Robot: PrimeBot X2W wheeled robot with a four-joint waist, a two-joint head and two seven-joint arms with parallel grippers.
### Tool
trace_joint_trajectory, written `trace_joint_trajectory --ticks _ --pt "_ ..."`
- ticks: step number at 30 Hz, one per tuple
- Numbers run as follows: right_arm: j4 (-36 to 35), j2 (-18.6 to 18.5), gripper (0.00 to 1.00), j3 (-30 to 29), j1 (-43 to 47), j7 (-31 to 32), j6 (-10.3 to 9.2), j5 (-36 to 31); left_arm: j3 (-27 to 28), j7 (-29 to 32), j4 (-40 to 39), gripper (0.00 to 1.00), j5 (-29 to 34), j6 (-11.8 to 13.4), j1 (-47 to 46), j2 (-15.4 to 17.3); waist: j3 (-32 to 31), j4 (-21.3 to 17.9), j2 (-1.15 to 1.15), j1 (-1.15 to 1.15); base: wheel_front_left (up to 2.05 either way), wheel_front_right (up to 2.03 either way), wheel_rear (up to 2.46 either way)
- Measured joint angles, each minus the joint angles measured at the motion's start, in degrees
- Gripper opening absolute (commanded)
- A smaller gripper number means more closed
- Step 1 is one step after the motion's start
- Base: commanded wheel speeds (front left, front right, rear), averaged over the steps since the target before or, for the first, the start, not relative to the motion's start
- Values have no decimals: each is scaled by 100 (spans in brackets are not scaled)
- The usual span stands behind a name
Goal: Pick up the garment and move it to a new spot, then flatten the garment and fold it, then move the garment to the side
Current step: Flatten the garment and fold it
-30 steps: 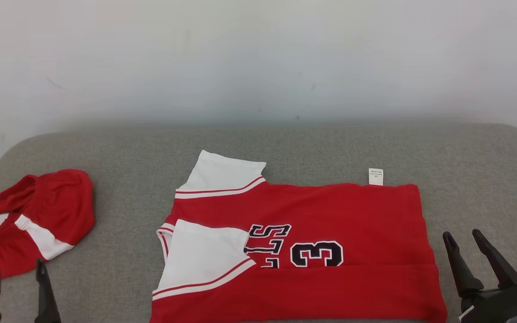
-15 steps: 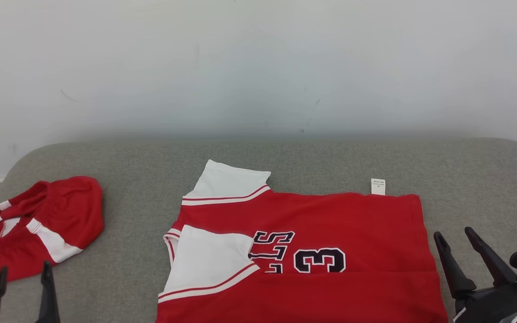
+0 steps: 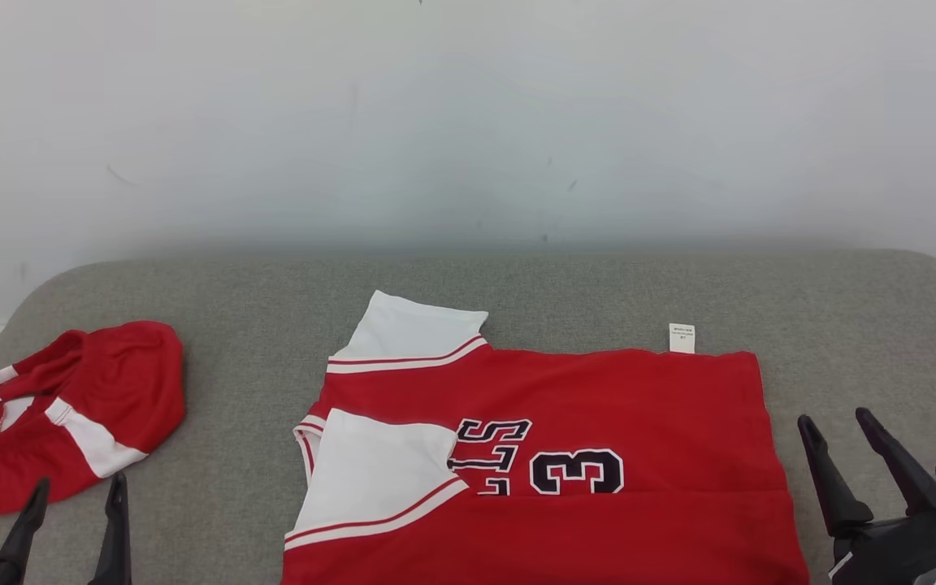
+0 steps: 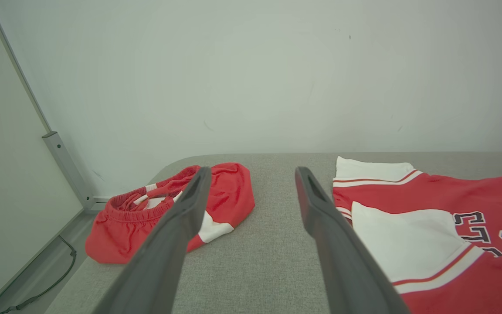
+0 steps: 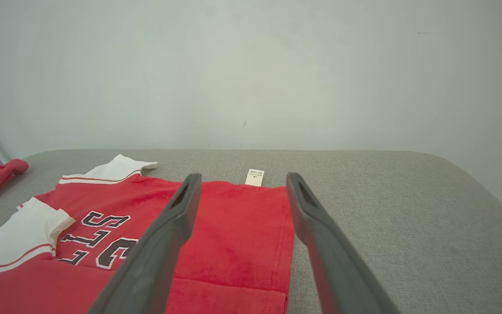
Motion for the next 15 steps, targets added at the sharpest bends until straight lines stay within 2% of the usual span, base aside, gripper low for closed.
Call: trace_joint_trajectory --ticks 6,15 --pt "-209 335 100 -346 129 4 -1 -113 -16 -8 -40 100 -80 0 -61 -47 21 -20 0 0 0 0 0" --pt "-393 668 100 -385 222 -12 -1 -183 -21 -103 -20 100 -153 3 -107 -148 56 -118 0 0 0 0 0"
